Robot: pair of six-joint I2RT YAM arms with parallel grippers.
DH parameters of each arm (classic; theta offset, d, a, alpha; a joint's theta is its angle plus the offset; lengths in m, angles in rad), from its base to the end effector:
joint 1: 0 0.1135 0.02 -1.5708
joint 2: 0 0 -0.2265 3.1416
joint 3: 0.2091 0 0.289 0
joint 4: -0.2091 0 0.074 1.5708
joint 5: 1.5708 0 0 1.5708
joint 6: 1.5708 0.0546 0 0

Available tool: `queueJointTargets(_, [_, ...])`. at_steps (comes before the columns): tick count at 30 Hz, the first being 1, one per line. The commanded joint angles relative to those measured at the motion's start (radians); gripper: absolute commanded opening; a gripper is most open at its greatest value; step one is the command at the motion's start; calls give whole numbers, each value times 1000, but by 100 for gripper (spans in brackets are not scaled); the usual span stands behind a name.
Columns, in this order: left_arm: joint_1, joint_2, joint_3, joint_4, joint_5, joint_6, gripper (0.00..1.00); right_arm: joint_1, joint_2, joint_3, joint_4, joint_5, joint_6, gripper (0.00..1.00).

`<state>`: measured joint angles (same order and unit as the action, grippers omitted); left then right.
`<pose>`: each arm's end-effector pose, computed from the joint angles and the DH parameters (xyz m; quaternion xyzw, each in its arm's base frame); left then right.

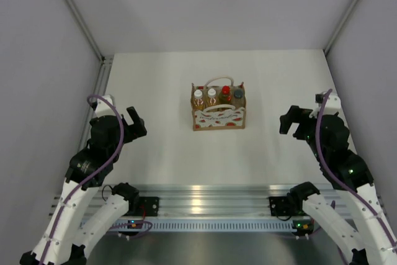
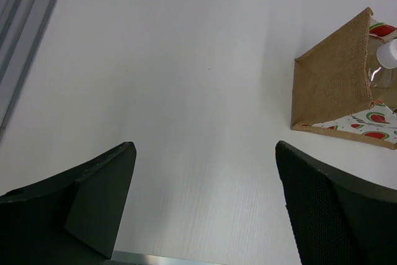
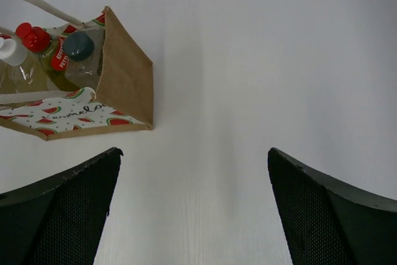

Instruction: Take the personal care products out of the canvas bag

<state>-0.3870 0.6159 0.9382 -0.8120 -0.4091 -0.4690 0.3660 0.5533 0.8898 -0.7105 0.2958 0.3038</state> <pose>0.1876 -0.0530 0.3324 -0.1388 0.8346 -0.0507 0.5307 0.1848 0.0538 0.3364 0.0576 0.8194 0.0681 0.5662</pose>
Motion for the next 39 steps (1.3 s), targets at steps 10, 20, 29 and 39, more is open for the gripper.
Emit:
queueJointTargets(10, [-3,1,-7,53,0,1,98,-1,-67,-25,65,-7,23,100])
queueJointTargets(20, [-1,14,-1,56,15,-6,98,-1,118,-6,201,-245,47,100])
queueJointTargets(29, [-1,87,7,57,142,-16,98,171,437,148,299,-122,35,92])
queueJointTargets(39, [-1,84,-15,77,193,-16,98,393,779,432,299,175,-25,73])
